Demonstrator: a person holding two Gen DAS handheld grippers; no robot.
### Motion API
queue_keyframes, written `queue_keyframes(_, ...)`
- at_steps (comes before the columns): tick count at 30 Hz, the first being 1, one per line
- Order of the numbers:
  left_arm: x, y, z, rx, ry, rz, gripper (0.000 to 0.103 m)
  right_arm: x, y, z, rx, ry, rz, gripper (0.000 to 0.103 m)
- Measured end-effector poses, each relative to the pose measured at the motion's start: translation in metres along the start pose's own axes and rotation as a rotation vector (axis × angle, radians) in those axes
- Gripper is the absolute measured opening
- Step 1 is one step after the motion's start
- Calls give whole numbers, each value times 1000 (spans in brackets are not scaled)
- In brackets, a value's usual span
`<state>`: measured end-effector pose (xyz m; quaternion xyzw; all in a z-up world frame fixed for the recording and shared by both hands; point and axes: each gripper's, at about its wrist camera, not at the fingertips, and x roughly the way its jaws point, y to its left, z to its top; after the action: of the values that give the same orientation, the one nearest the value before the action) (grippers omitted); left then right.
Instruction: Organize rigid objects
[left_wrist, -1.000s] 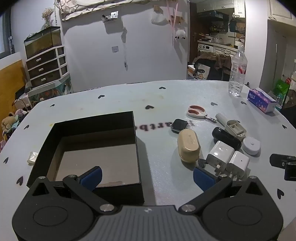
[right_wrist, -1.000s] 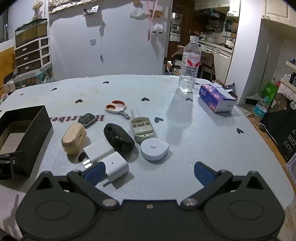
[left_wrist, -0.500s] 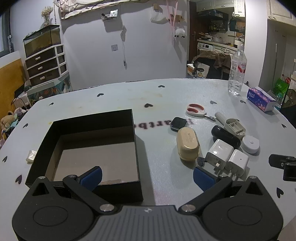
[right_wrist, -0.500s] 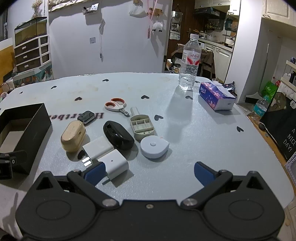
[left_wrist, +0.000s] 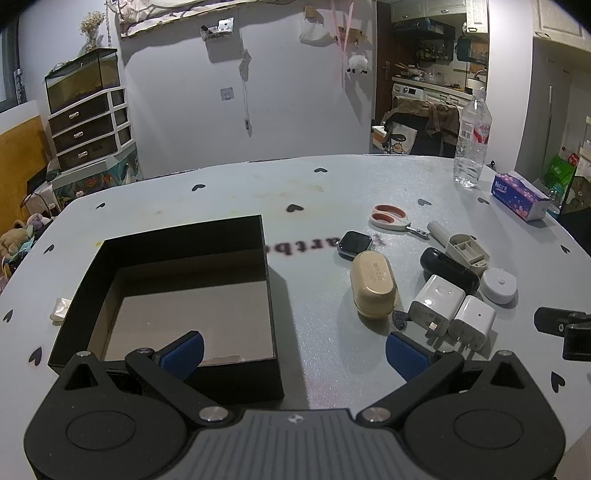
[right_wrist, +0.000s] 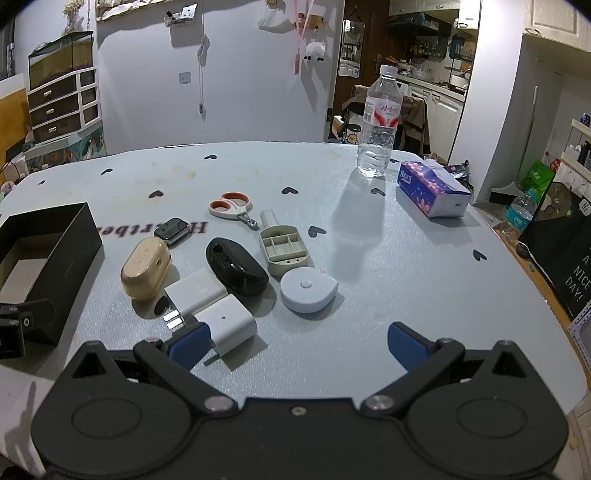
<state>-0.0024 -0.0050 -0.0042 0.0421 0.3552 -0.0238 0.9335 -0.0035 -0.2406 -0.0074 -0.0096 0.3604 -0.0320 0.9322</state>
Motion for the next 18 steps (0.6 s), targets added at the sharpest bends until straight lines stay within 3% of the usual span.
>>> queue_keyframes(18,1,0,1,-2,1,0,103,0,1,-2,-3,8,-2,103)
